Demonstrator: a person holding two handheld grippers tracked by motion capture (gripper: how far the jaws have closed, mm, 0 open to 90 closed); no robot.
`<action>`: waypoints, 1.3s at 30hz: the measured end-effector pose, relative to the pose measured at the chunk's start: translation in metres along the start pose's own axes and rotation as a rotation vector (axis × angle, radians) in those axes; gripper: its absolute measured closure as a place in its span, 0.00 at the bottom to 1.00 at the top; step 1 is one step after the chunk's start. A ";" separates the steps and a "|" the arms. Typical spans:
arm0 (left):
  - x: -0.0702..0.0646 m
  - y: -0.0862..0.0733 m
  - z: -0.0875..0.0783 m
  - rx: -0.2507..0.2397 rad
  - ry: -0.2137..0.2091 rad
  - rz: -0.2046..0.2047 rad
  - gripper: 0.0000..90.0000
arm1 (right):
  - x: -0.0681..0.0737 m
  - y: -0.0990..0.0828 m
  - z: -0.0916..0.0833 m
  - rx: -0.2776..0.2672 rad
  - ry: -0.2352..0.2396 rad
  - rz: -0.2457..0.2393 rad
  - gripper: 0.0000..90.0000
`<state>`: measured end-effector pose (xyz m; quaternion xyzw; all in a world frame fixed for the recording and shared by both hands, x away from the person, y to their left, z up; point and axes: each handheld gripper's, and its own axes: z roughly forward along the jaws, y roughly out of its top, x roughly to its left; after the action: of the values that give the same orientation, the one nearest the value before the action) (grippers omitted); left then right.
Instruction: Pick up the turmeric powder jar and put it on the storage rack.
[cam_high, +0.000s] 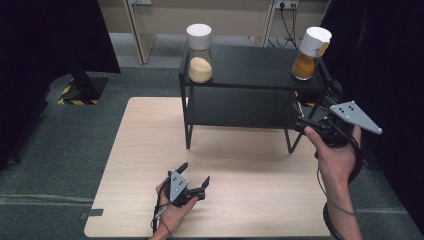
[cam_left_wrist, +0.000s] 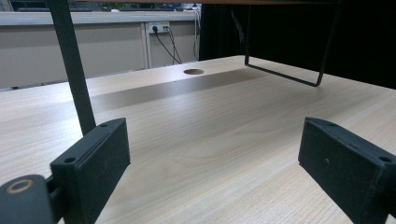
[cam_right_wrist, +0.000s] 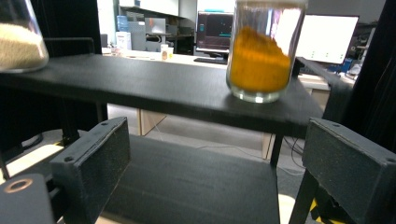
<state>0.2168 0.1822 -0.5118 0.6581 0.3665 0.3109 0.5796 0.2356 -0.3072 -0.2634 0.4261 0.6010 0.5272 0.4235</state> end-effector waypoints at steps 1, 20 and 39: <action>0.000 0.000 0.000 0.000 0.000 0.001 0.09 | 0.000 -0.003 -0.002 0.002 0.000 0.000 0.09; -0.001 0.000 0.000 -0.001 0.004 0.002 0.09 | -0.003 -0.067 -0.027 0.054 0.021 0.026 0.09; -0.001 0.000 0.000 -0.002 0.004 -0.002 0.09 | 0.011 -0.098 -0.034 0.076 0.039 0.009 0.09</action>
<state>0.2164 0.1816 -0.5121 0.6565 0.3682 0.3120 0.5797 0.1934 -0.3138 -0.3586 0.4341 0.6268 0.5142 0.3928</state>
